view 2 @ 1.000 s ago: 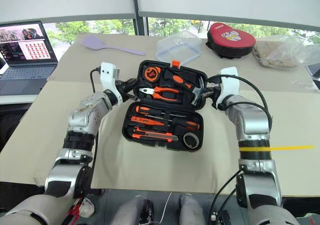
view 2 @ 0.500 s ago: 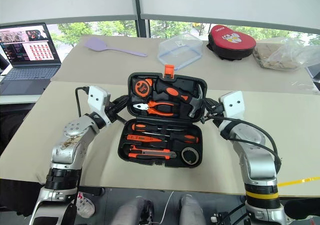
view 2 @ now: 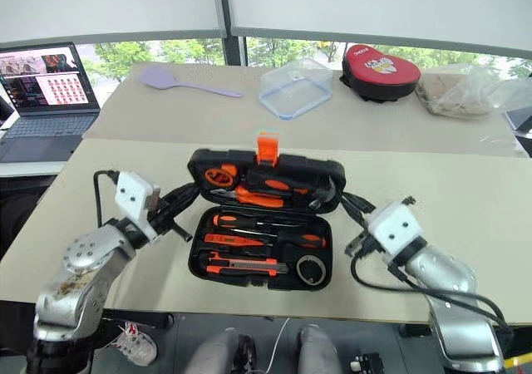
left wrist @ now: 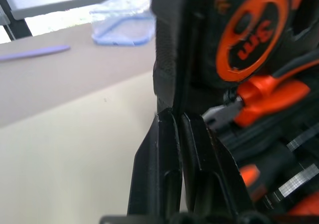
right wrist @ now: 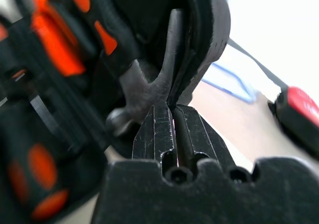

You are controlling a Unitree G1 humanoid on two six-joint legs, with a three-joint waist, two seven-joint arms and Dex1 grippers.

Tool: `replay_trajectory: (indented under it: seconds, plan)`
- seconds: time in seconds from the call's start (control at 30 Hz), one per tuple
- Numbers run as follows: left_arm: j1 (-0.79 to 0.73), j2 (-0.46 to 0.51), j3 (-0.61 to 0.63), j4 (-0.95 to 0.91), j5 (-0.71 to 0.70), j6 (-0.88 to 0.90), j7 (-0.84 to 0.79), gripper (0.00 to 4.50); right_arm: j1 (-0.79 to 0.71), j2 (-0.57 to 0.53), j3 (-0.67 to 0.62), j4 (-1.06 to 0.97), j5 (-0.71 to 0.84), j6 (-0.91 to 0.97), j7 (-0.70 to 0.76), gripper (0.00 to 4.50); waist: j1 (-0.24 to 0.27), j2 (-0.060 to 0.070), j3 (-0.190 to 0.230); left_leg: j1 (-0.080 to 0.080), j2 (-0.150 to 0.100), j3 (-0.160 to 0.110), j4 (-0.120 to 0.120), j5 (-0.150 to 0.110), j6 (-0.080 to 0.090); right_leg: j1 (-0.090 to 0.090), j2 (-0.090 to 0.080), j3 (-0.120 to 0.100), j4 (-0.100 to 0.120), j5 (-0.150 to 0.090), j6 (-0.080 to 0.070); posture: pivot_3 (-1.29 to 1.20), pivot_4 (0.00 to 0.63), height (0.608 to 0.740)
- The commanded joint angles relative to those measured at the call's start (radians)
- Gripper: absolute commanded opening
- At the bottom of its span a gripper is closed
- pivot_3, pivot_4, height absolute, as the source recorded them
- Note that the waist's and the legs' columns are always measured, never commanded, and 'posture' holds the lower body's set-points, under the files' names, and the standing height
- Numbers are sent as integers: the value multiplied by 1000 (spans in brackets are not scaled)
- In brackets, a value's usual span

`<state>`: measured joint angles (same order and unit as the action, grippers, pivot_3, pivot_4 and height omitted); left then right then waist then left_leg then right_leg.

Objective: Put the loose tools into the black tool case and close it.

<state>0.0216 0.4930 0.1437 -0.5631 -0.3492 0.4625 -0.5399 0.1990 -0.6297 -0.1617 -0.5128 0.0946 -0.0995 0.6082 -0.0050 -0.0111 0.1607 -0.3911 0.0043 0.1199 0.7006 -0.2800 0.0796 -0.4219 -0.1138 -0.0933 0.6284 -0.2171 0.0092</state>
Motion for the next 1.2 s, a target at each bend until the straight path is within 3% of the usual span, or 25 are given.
replay_trajectory:
  seconds: [0.03,0.07,0.3,0.33,0.4,0.5,0.53,0.67,0.77,0.87,1.0,1.2]
  plan:
    - [131,38,88,-77,-24,1,-25,353,161,-45,-43,-82,10,-192,100,15,0,0,-1,2,1,0,-1,0,-1,1,0,1,0,-1,0,0,150,731]
    - [180,47,110,-90,-29,-11,-41,708,227,-55,-55,-102,31,-221,130,0,2,0,-2,4,2,0,-2,-1,-1,2,0,2,0,-2,-1,0,150,731]
    - [453,152,266,-69,-65,-69,-230,3136,563,-134,-206,-156,135,-276,319,2375,17,-2,-3,5,9,1,-2,-4,-5,2,0,3,1,-9,0,0,150,731]
    - [486,173,286,-48,-70,-76,-270,3460,603,-152,-221,-147,149,-268,356,2405,18,-2,-3,6,9,0,-2,-9,-12,2,-1,3,1,-10,-1,0,150,731]
    - [488,228,287,30,-59,-104,-342,3460,652,-191,-226,-126,165,-271,426,2405,18,-3,-4,9,9,-1,-2,-13,-7,1,-1,4,0,-13,-6,0,150,731]
    - [338,288,225,155,-24,-152,-378,3460,645,-229,-188,-119,154,-279,474,2405,34,-3,-4,10,10,-1,-1,-14,-6,1,-1,3,1,-14,-9,0,150,731]
    - [247,299,192,206,-13,-156,-377,3511,626,-240,-168,-118,145,-273,482,2140,39,-3,-4,10,10,-2,-1,-14,-6,1,-1,3,0,-13,-10,0,150,731]
    - [-12,309,89,369,21,-187,-407,2525,551,-264,-107,-115,133,-239,496,1089,48,-4,-5,7,10,-1,2,-14,-6,0,0,1,1,-10,-8,0,150,731]
    - [-220,293,-20,508,65,-216,-445,1387,457,-277,-41,-110,106,-194,487,33,47,-6,-4,7,9,0,2,-7,-5,3,2,-1,1,-3,-10,0,150,731]
    - [-407,241,-149,644,131,-295,-499,167,376,-286,33,-117,89,-158,491,0,44,-6,-5,3,9,1,4,-5,-4,1,5,-1,2,-2,-10,0,150,731]
    - [-572,163,-248,783,199,-353,-512,60,317,-283,91,-115,72,-128,483,0,45,-7,-4,0,9,2,7,-5,-3,0,7,-2,2,-2,-9,0,150,731]
    - [-660,102,-349,858,236,-411,-605,60,231,-253,146,-106,37,-78,431,0,41,-7,-4,-2,9,2,11,-6,-2,1,8,-2,2,-3,-8,0,150,731]
